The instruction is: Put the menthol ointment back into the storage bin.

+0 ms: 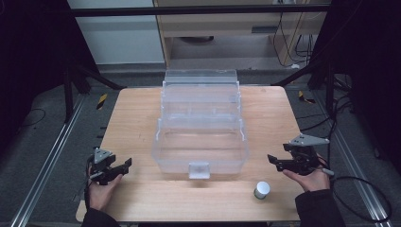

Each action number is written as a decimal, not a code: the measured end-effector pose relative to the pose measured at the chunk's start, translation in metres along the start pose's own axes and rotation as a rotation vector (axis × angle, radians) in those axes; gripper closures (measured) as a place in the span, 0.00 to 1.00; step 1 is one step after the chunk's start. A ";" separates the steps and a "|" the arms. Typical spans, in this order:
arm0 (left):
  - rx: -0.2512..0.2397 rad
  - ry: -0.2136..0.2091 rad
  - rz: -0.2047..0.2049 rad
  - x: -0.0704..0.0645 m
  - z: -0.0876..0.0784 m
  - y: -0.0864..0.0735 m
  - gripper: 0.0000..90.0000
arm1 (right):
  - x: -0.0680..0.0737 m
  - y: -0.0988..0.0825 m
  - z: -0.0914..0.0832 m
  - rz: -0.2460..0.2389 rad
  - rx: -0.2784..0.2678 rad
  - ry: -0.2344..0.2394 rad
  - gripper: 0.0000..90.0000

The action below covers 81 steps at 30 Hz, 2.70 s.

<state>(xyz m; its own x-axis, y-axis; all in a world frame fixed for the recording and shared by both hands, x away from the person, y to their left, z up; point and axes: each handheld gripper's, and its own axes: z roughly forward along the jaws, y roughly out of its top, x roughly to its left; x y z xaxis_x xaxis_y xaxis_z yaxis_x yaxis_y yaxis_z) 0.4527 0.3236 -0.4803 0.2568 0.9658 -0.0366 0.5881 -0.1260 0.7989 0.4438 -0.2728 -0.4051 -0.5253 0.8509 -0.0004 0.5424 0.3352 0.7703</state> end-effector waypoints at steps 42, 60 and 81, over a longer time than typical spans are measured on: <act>0.020 -0.007 0.009 -0.002 0.001 0.000 0.35 | 0.053 0.024 0.002 -0.254 0.358 0.170 0.28; 0.018 -0.006 0.007 -0.002 0.001 0.001 0.35 | 0.061 0.016 0.008 -0.323 0.471 0.201 0.31; 0.023 -0.007 0.011 -0.002 0.000 0.001 0.35 | 0.065 0.003 0.018 -0.366 0.531 0.248 0.38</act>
<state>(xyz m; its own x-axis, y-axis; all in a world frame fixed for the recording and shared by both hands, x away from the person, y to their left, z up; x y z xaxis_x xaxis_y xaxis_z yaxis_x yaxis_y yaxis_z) 0.4530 0.3211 -0.4798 0.2688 0.9627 -0.0325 0.6030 -0.1419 0.7850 0.4232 -0.2096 -0.4141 -0.8361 0.5486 -0.0060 0.5158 0.7898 0.3319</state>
